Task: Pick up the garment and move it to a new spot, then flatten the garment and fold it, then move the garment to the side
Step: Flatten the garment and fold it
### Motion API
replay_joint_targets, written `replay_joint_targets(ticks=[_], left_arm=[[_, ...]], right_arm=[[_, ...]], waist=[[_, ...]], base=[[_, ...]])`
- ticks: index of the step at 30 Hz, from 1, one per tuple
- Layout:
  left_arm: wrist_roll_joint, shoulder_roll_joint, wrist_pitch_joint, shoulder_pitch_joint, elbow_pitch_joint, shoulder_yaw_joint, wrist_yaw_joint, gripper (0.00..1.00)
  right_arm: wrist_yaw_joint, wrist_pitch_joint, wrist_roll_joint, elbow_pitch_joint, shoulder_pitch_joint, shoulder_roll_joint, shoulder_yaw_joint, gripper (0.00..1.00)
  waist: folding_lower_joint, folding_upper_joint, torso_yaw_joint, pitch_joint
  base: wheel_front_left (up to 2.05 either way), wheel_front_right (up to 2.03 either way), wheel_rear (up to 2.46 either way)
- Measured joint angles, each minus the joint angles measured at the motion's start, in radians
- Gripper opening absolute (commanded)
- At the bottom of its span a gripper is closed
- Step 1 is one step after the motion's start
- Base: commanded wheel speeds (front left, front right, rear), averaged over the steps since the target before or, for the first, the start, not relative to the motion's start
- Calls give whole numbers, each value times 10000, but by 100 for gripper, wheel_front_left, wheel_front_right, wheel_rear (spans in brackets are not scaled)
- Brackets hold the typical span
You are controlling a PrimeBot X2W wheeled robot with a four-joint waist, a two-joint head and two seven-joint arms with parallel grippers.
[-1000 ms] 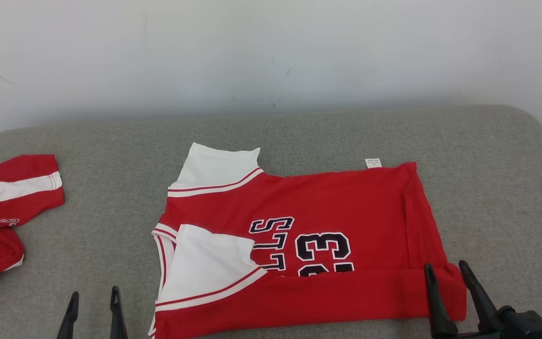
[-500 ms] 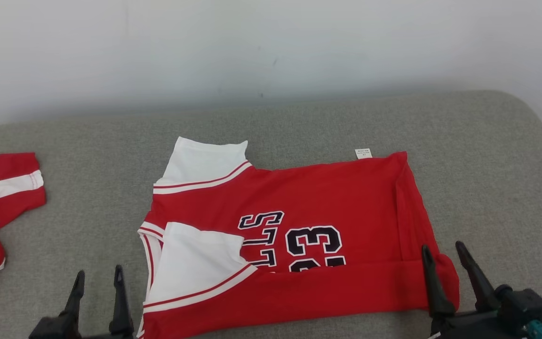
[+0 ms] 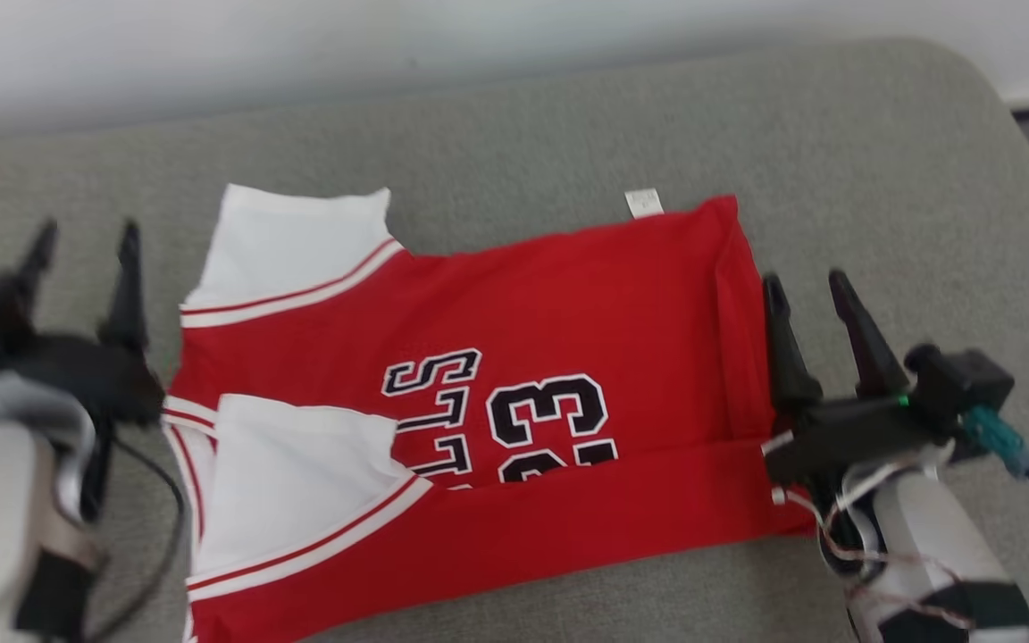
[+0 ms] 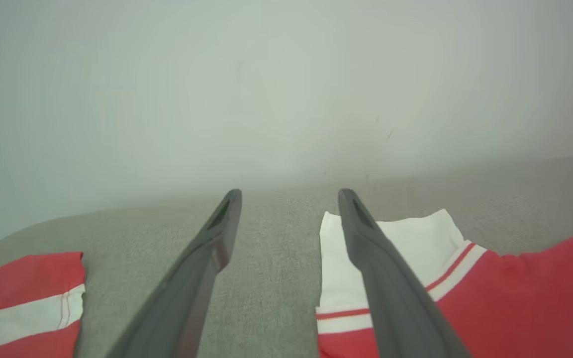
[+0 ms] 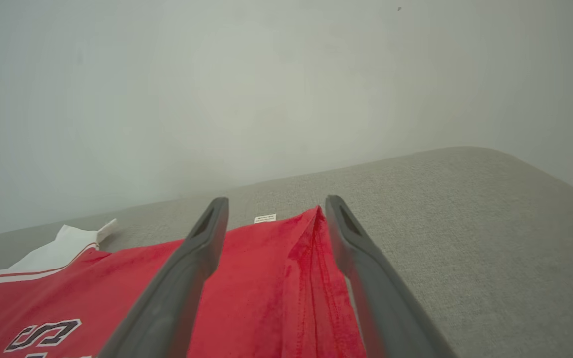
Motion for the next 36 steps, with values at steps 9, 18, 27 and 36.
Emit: replay_joint_targets(ticks=[9, 18, 27, 36], left_arm=[[-1603, 1528, 2115, -3017, 775, -1252, -13, 100], [-2092, 1914, 3501, -4079, 2236, -1927, -15, 100], [-2587, 1848, 3983, -4219, 2731, -2545, -15, 100], [-3150, 1710, 3985, -4375, 2876, -2976, -15, 0]], right_arm=[[0, -2, 138, 807, -2135, 196, 514, 100], [0, -2, 165, 953, -2578, 305, 807, 100], [0, -2, 150, 1166, -2558, 211, 861, 100], [0, -2, 255, 1829, -2934, 128, 1191, 100]], waist=[[1, 1, -706, 1506], [1, 2, -1528, 2409], [-3, -1, -1568, 2469], [-3, 0, -1478, 2358]], base=[[0, 0, 0], [0, 0, 0], [0, 0, 0], [0, 0, 0]])
